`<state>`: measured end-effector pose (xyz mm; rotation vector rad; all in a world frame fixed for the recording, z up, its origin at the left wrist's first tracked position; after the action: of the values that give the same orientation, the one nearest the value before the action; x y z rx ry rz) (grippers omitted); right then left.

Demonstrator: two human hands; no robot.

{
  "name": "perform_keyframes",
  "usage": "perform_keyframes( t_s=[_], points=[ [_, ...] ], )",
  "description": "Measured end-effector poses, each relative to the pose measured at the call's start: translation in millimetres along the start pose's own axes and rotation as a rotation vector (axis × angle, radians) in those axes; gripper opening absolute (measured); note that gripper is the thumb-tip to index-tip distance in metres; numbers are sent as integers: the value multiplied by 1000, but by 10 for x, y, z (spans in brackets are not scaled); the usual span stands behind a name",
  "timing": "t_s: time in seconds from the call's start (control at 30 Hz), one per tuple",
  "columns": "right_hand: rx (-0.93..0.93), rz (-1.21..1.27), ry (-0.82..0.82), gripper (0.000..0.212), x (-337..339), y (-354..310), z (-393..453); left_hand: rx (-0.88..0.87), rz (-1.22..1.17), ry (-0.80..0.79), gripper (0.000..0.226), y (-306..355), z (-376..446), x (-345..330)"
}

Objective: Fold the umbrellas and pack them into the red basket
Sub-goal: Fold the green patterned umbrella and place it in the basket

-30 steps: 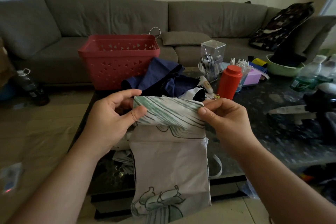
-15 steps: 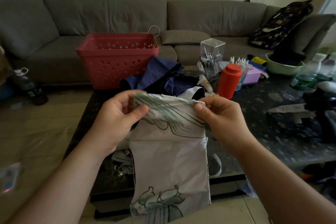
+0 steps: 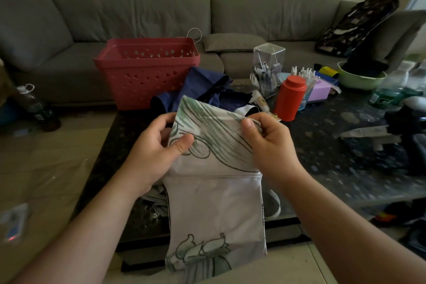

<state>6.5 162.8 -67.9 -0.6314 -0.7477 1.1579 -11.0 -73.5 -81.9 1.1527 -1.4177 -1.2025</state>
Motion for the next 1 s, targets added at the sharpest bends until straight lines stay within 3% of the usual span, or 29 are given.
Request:
perform_keyframes(
  t_s=[0.13, 0.23, 0.3, 0.4, 0.47, 0.53, 0.67, 0.73, 0.83, 0.93, 1.0],
  points=[
    [-73, 162, -92, 23, 7, -7, -36, 30, 91, -75, 45, -44, -102, 44],
    [-110, 335, -354, 12, 83, -100, -85, -5, 191, -196, 39, -6, -208, 134],
    [-83, 277, -563, 16, 151, -172, -118, -39, 367, -252, 32, 30, -251, 200],
    [-43, 60, -811, 20, 227, -234, -178, -46, 784, -253, 60, 22, -278, 266],
    [-57, -43, -909, 20, 222, -235, -237, -4, 934, -284, 78, -62, -257, 286],
    [-109, -135, -999, 20, 175, -228, -305, 92, 945, -281, 81, -176, -212, 300],
    [-226, -233, -1190, 30, 102, -212, -424, 208, 756, -185, 63, -230, -157, 285],
    [-265, -145, -1095, 29, 109, -200, -387, 220, 579, -97, 54, -214, -95, 288],
    [-270, -116, -617, 24, 233, 62, -125, 179, 410, 150, 42, -242, 119, 332],
    [-422, -254, -183, 15, 360, 437, 27, 182, 325, 301, 25, -320, 355, 240],
    [-542, -271, -126, 24, 334, 652, 16, 227, 361, 278, 13, -445, 521, 116]
  ],
)
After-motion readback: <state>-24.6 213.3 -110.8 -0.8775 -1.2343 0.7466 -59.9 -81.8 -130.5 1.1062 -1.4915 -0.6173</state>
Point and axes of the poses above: each hand's wrist, its own z-axis towards the middle knuckle, its own x-axis out of the back of the hand, y = z × x, the point moved 4 cm from there along z, towards the middle knuckle, and after that the axes turned 15 degrees about x, right-handed, at the moved point
